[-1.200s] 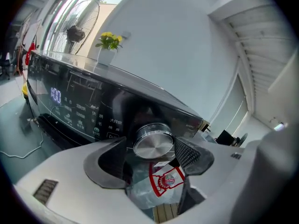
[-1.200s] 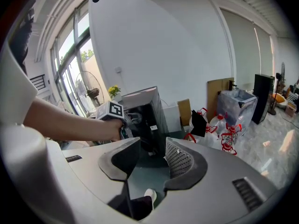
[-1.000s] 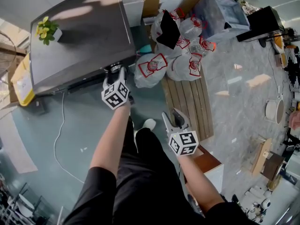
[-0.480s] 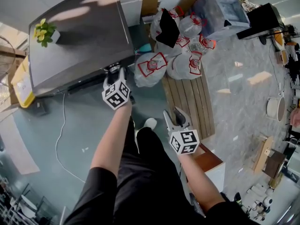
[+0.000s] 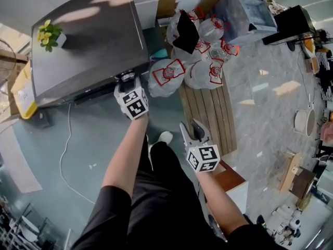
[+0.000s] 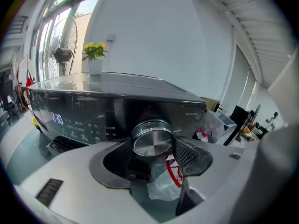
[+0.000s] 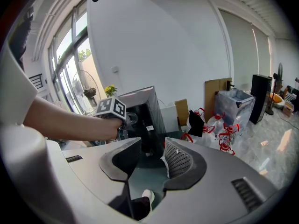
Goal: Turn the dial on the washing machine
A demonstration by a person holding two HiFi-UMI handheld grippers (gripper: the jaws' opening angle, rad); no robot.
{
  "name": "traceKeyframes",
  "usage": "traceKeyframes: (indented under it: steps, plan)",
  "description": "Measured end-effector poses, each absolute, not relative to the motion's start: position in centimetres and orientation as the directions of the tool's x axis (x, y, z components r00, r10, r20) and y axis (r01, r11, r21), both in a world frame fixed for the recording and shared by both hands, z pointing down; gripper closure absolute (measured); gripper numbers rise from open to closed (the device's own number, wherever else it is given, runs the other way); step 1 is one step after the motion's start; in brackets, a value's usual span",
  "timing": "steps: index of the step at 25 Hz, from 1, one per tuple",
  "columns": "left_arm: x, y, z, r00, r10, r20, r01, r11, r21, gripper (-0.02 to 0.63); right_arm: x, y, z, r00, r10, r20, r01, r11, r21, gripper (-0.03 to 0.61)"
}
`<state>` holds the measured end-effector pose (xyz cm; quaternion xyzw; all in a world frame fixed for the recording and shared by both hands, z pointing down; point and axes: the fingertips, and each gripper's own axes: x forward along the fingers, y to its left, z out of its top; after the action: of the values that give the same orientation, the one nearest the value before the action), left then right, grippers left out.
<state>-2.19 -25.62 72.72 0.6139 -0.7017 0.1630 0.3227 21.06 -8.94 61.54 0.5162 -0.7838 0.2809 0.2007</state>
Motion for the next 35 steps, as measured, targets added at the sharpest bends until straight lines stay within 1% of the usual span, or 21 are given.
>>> traceKeyframes:
  steps: [4, 11, 16, 19, 24, 27, 31, 32, 35]
  plan:
    - [-2.3, -25.7, 72.6, -0.068, -0.755, 0.652, -0.973, 0.195, 0.125, 0.344, 20.9, -9.1, 61.8, -0.39, -0.695, 0.604, -0.921, 0.311, -0.237, 0.43]
    - [-2.1, -25.5, 72.3, -0.057, -0.773, 0.632, -0.976, 0.178, 0.129, 0.344, 21.4, -9.3, 61.7, -0.386, -0.699, 0.602, -0.922, 0.3, -0.243, 0.43]
    - [-1.7, -24.0, 71.7, -0.011, -0.791, 0.612, -0.98, 0.13, 0.15, 0.344, 21.3, -9.7, 60.7, -0.388, -0.709, 0.589, -0.922, 0.307, -0.238, 0.43]
    - [-0.8, -22.0, 70.8, 0.049, -0.797, 0.602, -0.982, 0.071, 0.174, 0.345, 21.5, -10.0, 59.6, -0.386, -0.718, 0.579, -0.923, 0.304, -0.238, 0.43]
    - [1.9, -18.1, 65.9, 0.225, -0.813, 0.537, -0.966, -0.114, 0.232, 0.388, 22.3, -10.6, 57.4, -0.35, -0.747, 0.566, -0.936, 0.258, -0.239, 0.43]
    - [2.8, -15.3, 62.7, 0.314, -0.799, 0.512, -0.945, -0.212, 0.248, 0.413, 22.4, -11.3, 55.5, -0.334, -0.764, 0.552, -0.942, 0.244, -0.232, 0.431]
    - [3.0, -12.7, 59.6, 0.392, -0.778, 0.491, -0.919, -0.305, 0.25, 0.48, 22.2, -11.9, 52.9, -0.318, -0.787, 0.529, -0.947, 0.235, -0.22, 0.437]
    - [2.9, -12.4, 58.6, 0.413, -0.778, 0.474, -0.909, -0.324, 0.261, 0.487, 22.0, -12.1, 52.3, -0.313, -0.795, 0.52, -0.948, 0.231, -0.218, 0.443]
    - [2.1, -12.2, 54.8, 0.466, -0.798, 0.382, -0.882, -0.383, 0.276, 0.561, 20.8, -13.0, 50.4, -0.314, -0.813, 0.49, -0.948, 0.242, -0.206, 0.469]
